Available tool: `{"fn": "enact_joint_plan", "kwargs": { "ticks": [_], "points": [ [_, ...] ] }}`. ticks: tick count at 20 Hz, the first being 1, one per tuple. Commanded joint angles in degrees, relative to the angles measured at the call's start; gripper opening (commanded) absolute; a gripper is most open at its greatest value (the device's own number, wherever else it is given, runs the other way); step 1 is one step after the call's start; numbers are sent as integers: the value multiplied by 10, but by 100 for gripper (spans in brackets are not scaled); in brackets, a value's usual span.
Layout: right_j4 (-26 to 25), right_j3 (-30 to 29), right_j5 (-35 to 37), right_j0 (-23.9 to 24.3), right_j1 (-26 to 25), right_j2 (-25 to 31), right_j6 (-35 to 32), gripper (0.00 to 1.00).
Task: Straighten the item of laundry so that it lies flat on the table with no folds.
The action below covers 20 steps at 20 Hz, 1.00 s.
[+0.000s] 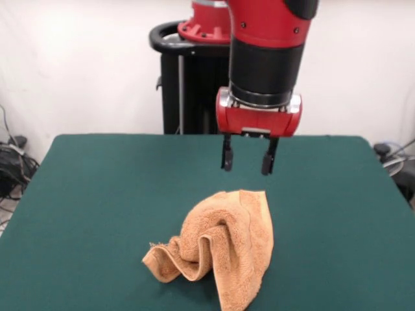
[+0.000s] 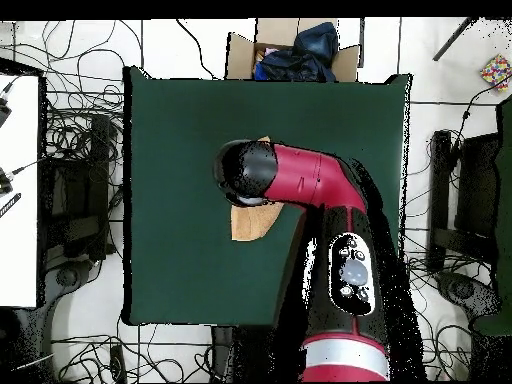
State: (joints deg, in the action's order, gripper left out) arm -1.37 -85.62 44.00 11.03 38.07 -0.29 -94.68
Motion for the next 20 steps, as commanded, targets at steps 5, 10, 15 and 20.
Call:
{"fn": "enact_joint_plan", "kwargs": {
  "ticks": [5, 10, 15, 20],
  "points": [
    [-49, 11, -52, 28, -36, 57, 33, 100],
    [-60, 28, -45, 43, -47, 68, 41, 100],
    [-74, 35, -48, 54, -54, 78, 40, 100],
    [-85, 39, -62, 61, -67, 89, 32, 100]
  ]
}}
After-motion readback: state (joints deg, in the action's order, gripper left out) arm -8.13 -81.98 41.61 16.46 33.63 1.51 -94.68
